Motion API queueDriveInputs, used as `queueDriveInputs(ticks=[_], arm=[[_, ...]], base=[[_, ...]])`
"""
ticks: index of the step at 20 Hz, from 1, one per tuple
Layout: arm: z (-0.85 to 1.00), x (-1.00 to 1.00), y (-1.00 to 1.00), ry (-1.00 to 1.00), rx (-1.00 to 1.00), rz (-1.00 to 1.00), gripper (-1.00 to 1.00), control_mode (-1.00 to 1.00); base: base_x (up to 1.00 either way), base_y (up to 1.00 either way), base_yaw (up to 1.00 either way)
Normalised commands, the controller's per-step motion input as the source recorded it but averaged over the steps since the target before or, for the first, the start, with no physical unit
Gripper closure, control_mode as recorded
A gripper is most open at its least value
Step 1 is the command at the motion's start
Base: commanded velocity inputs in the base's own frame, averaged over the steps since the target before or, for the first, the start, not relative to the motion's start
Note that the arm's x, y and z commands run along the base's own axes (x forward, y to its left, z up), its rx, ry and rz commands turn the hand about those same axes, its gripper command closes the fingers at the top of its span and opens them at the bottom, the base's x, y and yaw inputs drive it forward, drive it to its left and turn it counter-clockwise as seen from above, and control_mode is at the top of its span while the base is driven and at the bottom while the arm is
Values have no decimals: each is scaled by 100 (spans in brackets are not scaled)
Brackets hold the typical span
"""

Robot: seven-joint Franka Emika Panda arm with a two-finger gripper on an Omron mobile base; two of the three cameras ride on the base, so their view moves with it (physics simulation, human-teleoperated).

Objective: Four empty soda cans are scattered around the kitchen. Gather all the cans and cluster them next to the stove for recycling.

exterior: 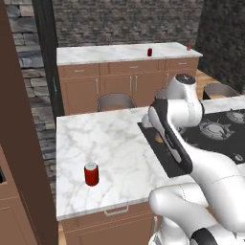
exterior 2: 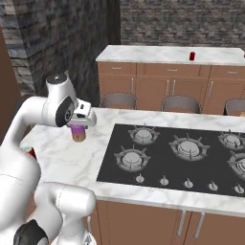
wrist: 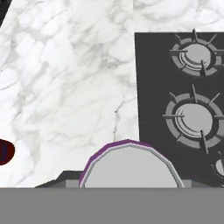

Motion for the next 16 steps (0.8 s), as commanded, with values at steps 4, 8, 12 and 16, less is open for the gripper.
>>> queueDriveInputs(ticks=[4, 8, 12, 16], arm=[[-12, 75, 21, 0, 0, 0, 100, -100], [-18, 66, 6, 0, 0, 0, 100, -100], [-24, 62, 4, 1, 0, 0, 100, -100], [-23, 58, 1, 5, 0, 0, 100, -100]], base=[[0, 0, 0], [0, 0, 0], [0, 0, 0], [0, 0, 0]])
